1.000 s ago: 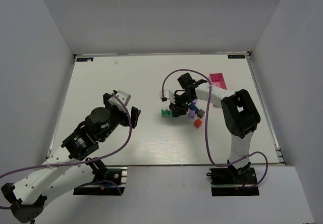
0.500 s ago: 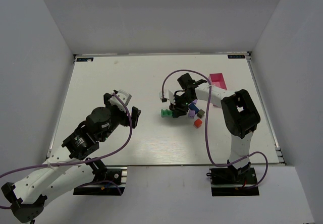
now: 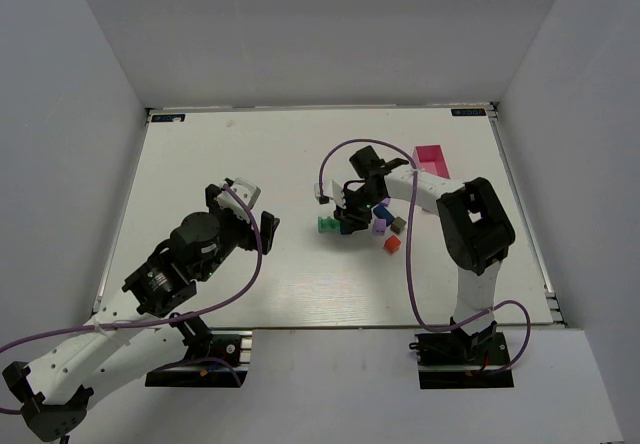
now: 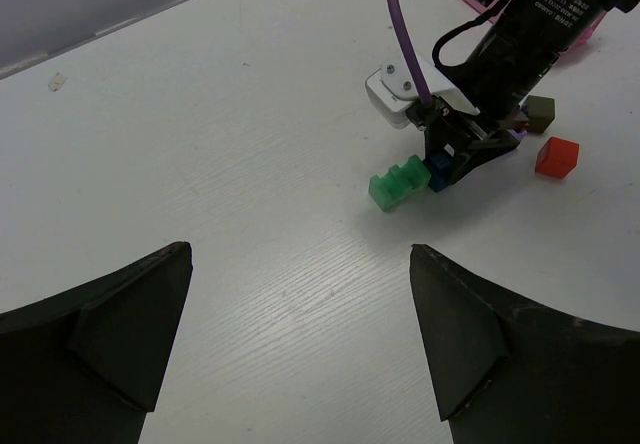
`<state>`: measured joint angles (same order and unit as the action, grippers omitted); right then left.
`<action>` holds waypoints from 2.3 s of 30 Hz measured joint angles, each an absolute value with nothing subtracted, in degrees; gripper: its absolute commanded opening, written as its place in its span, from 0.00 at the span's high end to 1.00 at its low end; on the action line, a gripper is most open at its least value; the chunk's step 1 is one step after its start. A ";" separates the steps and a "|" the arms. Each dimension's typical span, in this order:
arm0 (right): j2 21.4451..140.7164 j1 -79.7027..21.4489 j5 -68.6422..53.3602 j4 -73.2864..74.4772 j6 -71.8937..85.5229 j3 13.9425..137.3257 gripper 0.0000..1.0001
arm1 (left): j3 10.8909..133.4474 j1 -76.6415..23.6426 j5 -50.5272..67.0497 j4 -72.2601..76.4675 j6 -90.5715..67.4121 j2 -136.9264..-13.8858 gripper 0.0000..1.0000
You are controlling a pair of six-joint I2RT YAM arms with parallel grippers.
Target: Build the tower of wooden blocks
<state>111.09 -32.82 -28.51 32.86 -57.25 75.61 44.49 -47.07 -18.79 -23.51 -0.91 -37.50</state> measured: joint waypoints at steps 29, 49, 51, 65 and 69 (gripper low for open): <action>111.09 -32.91 -27.03 29.15 -55.37 74.17 0.22 | 44.49 -47.07 -18.76 -23.51 -0.91 -37.50 0.00; 111.09 -32.91 -26.76 28.32 -54.92 74.17 0.35 | 44.49 -47.07 -18.76 -23.51 -0.91 -37.50 0.00; 111.09 -32.93 -26.76 28.34 -54.96 74.17 0.36 | 44.49 -47.07 -18.76 -23.51 -0.91 -37.50 0.00; 111.09 -32.93 -26.96 28.34 -55.72 74.17 0.41 | 44.49 -47.07 -18.76 -23.51 -0.91 -37.50 0.00; 111.09 -32.93 -27.00 28.34 -55.77 74.17 0.42 | 44.49 -47.07 -18.76 -23.51 -0.91 -37.50 0.00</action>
